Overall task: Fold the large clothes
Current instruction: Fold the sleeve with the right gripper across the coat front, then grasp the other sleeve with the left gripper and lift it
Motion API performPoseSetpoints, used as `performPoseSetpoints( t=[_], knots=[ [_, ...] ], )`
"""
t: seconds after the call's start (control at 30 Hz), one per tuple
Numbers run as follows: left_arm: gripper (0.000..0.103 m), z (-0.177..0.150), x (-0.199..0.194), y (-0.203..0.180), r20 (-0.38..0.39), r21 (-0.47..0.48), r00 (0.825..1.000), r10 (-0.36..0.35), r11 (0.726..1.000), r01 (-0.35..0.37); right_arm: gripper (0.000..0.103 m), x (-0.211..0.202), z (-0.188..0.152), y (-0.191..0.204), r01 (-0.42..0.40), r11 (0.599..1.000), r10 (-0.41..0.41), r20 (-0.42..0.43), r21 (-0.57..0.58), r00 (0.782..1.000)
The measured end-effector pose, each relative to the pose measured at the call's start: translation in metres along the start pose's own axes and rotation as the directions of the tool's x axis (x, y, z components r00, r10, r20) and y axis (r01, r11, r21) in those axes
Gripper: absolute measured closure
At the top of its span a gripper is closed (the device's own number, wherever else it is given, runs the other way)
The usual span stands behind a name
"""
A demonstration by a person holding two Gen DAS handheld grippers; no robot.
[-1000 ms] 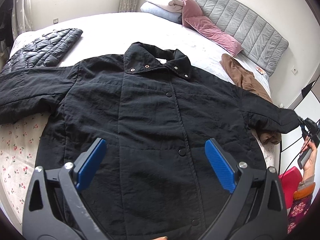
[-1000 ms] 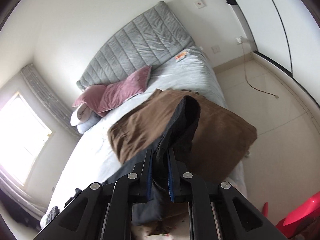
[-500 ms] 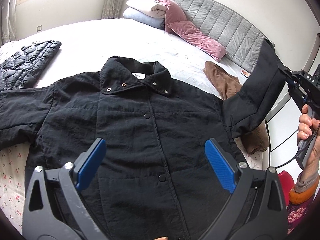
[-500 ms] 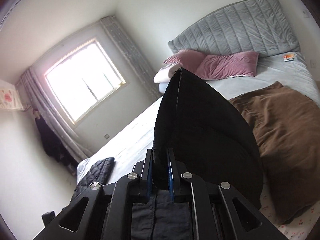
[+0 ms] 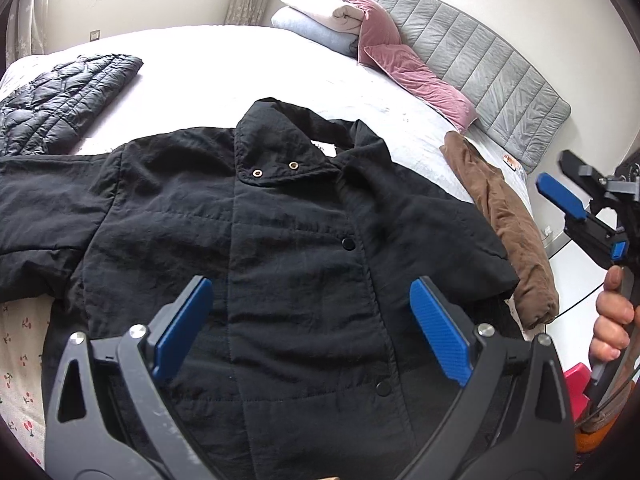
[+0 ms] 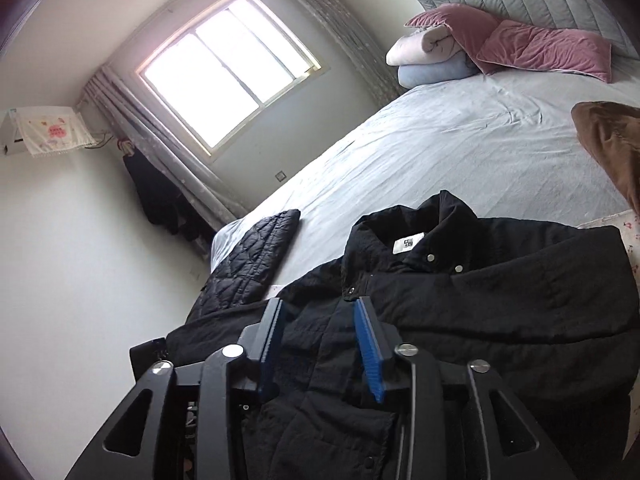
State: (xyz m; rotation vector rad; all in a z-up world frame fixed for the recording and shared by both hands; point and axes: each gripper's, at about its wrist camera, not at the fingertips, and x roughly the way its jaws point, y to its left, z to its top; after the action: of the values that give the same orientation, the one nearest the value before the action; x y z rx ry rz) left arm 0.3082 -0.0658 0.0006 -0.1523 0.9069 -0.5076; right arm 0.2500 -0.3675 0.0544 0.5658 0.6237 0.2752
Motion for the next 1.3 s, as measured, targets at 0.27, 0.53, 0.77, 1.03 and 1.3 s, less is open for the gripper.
performPoseSetpoints(
  t=[0.27,0.53,0.77,1.03,1.3],
  knots=[
    [0.019,0.008,0.063,-0.024,-0.078,0.033,0.997,-0.028,0.999,0.030,0.043,-0.047,-0.015,-0.105,0.391,0.919,-0.394,0.102,0.052,0.913],
    [0.070,0.007,0.149,-0.060,-0.136,0.078,0.988,0.077,0.995,-0.067,0.043,-0.073,-0.056,-0.230,0.375,0.847,-0.453,0.142,0.377,0.880],
    [0.092,0.014,0.125,-0.062,0.038,0.058,0.979,0.199,0.978,-0.201,0.043,-0.069,-0.074,-0.242,0.351,0.857,-0.432,0.155,0.378,0.888],
    [0.073,0.009,0.095,-0.073,0.067,0.083,0.991,0.113,0.989,-0.118,0.065,-0.073,-0.064,-0.192,0.415,0.881,-0.458,0.195,0.226,0.867],
    [0.069,-0.044,0.135,-0.082,-0.029,0.171,0.998,-0.049,0.984,0.053,0.075,-0.010,-0.080,-0.174,0.524,0.852,-0.524,-0.019,-0.017,0.851]
  ],
)
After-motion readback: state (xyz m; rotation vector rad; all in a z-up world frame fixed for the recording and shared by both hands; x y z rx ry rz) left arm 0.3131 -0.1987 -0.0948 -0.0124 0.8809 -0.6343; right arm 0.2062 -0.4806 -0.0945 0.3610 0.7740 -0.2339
